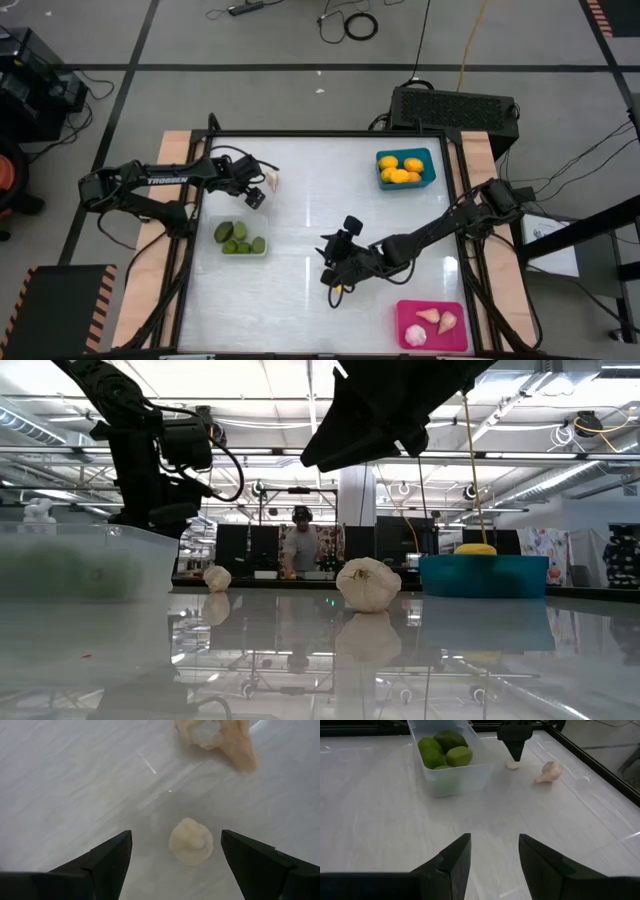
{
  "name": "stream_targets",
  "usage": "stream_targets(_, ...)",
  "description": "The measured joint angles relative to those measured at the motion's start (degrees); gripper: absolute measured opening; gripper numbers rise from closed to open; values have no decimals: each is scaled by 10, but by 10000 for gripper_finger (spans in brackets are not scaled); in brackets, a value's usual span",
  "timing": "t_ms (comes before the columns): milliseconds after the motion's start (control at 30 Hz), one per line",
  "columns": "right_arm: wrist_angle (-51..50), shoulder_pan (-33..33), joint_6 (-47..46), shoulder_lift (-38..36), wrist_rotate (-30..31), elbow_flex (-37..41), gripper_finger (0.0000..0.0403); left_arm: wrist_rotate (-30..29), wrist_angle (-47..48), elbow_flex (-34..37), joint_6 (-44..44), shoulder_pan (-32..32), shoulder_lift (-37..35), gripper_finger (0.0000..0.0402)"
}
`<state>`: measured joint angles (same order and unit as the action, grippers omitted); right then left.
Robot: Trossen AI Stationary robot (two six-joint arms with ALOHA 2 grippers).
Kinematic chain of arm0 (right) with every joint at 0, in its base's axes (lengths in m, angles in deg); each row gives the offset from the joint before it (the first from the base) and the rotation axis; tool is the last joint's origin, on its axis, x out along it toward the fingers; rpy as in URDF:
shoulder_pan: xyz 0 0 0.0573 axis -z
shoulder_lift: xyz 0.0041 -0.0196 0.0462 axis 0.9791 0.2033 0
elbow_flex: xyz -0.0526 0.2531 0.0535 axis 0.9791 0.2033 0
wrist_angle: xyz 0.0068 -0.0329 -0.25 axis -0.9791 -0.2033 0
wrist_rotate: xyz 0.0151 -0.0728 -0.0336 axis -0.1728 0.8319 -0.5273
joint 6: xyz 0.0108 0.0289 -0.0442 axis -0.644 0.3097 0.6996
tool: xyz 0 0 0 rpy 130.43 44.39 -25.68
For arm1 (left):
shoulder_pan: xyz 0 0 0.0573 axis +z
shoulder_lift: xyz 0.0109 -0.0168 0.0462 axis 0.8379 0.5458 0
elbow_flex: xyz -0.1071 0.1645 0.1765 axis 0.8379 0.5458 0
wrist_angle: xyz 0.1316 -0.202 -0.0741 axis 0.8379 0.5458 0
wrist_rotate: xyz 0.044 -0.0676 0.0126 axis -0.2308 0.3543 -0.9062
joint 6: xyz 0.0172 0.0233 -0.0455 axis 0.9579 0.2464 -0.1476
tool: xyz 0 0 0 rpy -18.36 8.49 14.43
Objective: Sort produce into baskets
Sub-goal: Put the white garlic into the pink bin
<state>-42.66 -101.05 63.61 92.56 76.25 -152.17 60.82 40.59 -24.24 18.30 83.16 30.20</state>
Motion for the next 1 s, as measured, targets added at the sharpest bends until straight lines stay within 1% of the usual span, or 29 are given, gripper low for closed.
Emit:
stream_targets(67,-1,1,0,0,0,0,157,0,0,0,0,0,0,308)
stream_targets(167,-1,2,0,0,1,0,157,0,-9,0,0,0,0,286)
stream_targets(467,-2,0,-21,0,1,0,157,0,-13,1,0,0,0,174)
stream_targets(600,-3,-5,-29,0,0,0,157,0,-21,20,-12,0,0,137)
stream_targets(700,-3,-8,-35,0,0,0,157,-2,-57,44,-12,0,-1,124)
stream_targets(800,-3,-13,-35,0,0,0,157,-3,-90,61,-10,0,-1,119)
stream_targets(933,-3,-14,-34,0,0,0,157,-3,-92,63,-9,0,-1,114)
stream_targets(1000,-3,-13,-35,0,0,0,157,-3,-92,63,-9,0,-1,100)
